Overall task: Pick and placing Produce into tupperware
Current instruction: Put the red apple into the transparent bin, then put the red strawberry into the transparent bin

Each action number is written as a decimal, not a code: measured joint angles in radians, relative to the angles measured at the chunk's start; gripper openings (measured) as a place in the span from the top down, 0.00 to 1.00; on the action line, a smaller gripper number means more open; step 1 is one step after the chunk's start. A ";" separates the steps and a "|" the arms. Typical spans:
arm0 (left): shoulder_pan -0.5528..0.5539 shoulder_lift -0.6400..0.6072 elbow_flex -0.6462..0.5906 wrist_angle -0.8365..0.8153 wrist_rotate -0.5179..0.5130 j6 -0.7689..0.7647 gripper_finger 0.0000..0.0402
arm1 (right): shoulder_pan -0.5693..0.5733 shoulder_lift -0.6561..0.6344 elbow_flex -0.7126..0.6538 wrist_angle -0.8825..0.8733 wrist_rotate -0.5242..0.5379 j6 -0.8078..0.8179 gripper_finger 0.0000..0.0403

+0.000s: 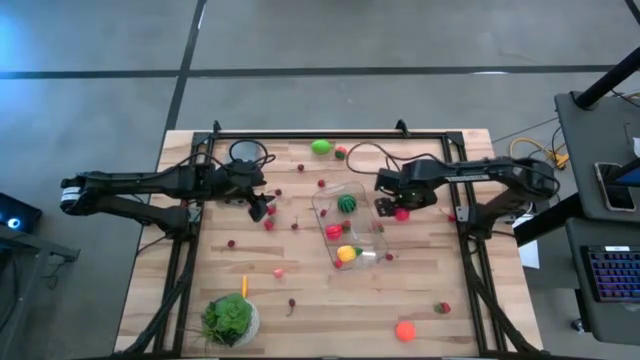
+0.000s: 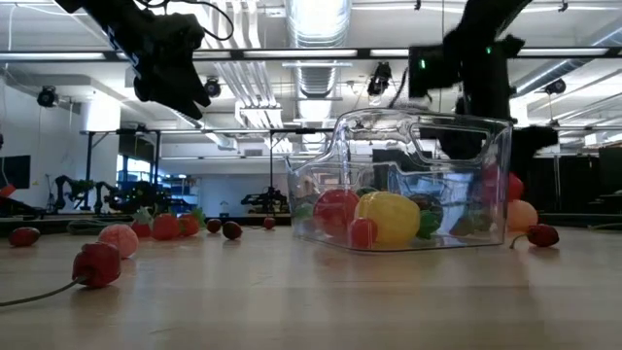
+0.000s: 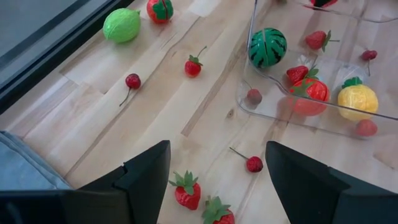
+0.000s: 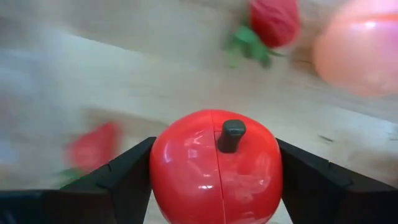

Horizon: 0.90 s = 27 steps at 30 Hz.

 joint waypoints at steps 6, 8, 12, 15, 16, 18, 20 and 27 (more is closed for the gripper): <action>0.000 0.000 0.000 0.000 -0.002 0.000 0.38 | 0.084 -0.097 0.172 0.030 0.049 0.031 0.30; 0.001 0.001 0.000 0.000 -0.004 0.001 0.38 | 0.122 -0.101 0.235 0.113 0.048 0.002 0.29; 0.001 0.001 0.000 0.001 -0.004 0.001 0.38 | 0.177 -0.035 0.353 0.174 0.080 -0.020 0.27; 0.001 0.001 0.000 0.000 -0.004 0.001 0.38 | 0.193 0.056 0.425 0.144 0.093 -0.048 0.27; 0.001 0.001 0.000 0.000 -0.004 0.001 0.38 | 0.195 0.091 0.448 0.120 0.087 -0.054 0.27; 0.001 0.001 0.000 0.000 -0.004 0.001 0.38 | 0.202 0.158 0.492 0.064 0.053 -0.075 0.26; 0.001 0.001 0.000 0.000 -0.004 0.000 0.38 | 0.214 0.225 0.531 -0.008 0.030 -0.104 0.24; 0.001 0.005 -0.003 -0.061 -0.006 -0.005 0.38 | 0.239 0.357 0.644 -0.135 0.058 -0.119 0.18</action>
